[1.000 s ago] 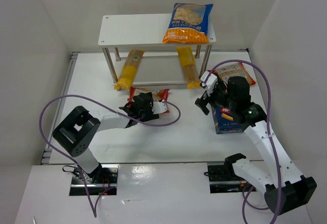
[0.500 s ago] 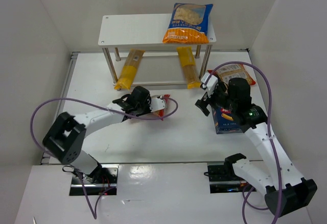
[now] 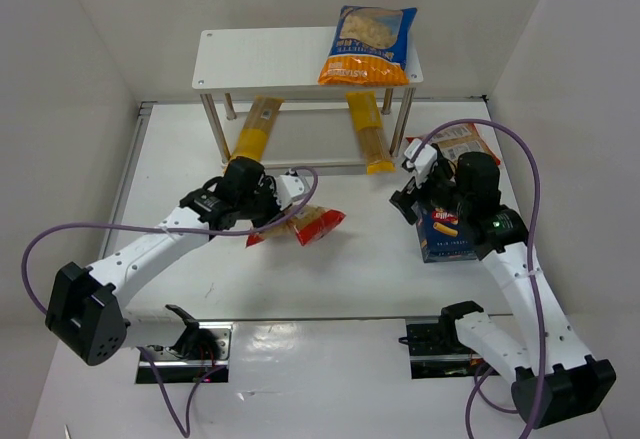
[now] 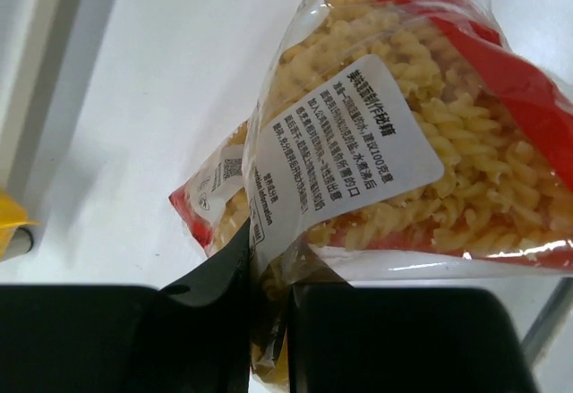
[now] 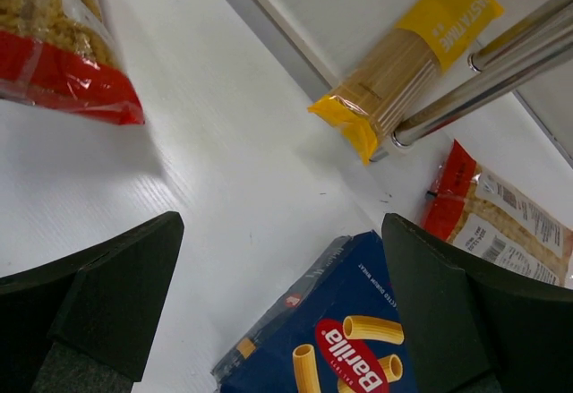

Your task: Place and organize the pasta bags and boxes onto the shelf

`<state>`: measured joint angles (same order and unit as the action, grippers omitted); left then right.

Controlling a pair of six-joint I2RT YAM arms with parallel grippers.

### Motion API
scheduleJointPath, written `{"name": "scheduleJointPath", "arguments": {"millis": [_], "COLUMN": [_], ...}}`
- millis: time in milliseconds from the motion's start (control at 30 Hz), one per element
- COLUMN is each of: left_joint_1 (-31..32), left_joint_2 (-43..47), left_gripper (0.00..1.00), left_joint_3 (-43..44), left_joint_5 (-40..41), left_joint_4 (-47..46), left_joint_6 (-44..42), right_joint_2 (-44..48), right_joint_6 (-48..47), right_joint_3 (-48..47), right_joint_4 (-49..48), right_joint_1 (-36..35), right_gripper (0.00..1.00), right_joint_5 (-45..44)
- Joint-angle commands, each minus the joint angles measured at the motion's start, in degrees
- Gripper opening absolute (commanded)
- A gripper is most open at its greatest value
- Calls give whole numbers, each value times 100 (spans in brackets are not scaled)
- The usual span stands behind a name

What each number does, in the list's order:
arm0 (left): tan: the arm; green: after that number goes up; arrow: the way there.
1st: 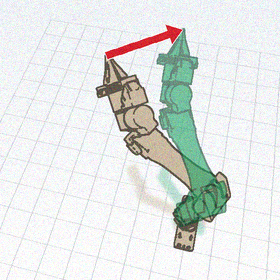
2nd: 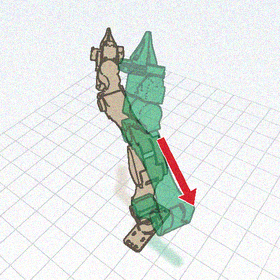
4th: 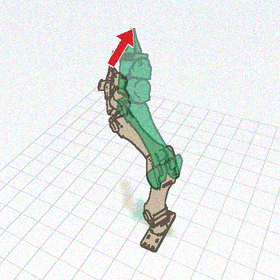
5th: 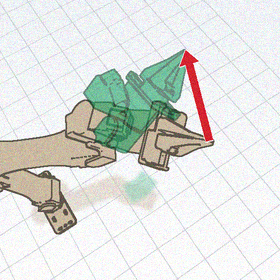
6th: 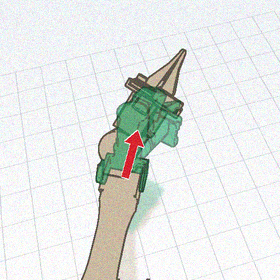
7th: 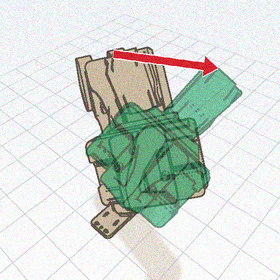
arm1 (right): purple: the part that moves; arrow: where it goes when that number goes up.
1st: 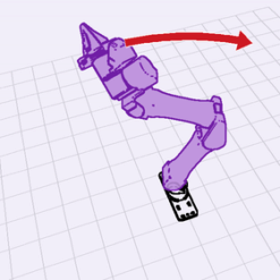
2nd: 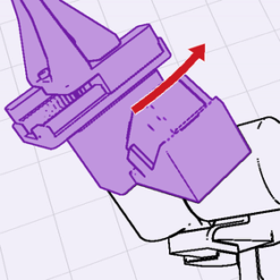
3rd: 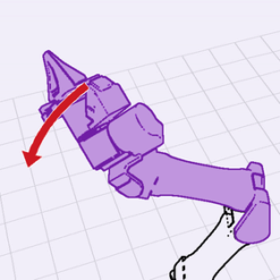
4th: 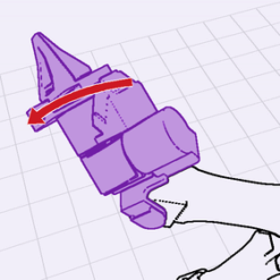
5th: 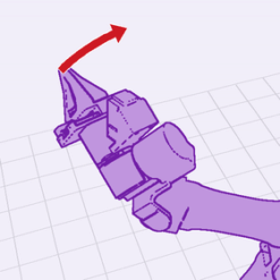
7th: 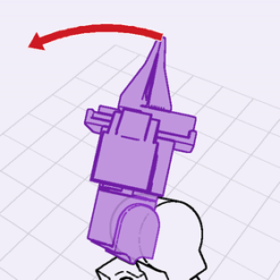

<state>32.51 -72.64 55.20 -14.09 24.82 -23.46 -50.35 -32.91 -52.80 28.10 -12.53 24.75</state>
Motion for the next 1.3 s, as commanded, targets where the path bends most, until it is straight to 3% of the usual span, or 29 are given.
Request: {"name": "scheduleJointPath", "arguments": {"millis": [0,167,533,967,1267], "left_joint_1": [-61,-61,-61,-61,-61], "left_joint_2": [207,320,619,734,172], "left_gripper": [0,0,0,0,0], "left_joint_3": [360,561,1124,2820,4252], "left_joint_5": [54,652,1611,2164,2498], "left_joint_4": [-1347,-1743,-1429,-479,233], "left_joint_6": [500,747,571,457,457], "right_joint_2": [104,43,-72,-344,-458], "right_joint_6": [-32,-32,-84,-84,-84], "right_joint_3": [50,103,103,156,156], "right_joint_4": [-138,-138,-138,-138,-138], "right_joint_1": [146,252,252,252,304], "right_gripper": [100,100,100,100,100], "right_joint_5": [170,170,170,170,117]}}
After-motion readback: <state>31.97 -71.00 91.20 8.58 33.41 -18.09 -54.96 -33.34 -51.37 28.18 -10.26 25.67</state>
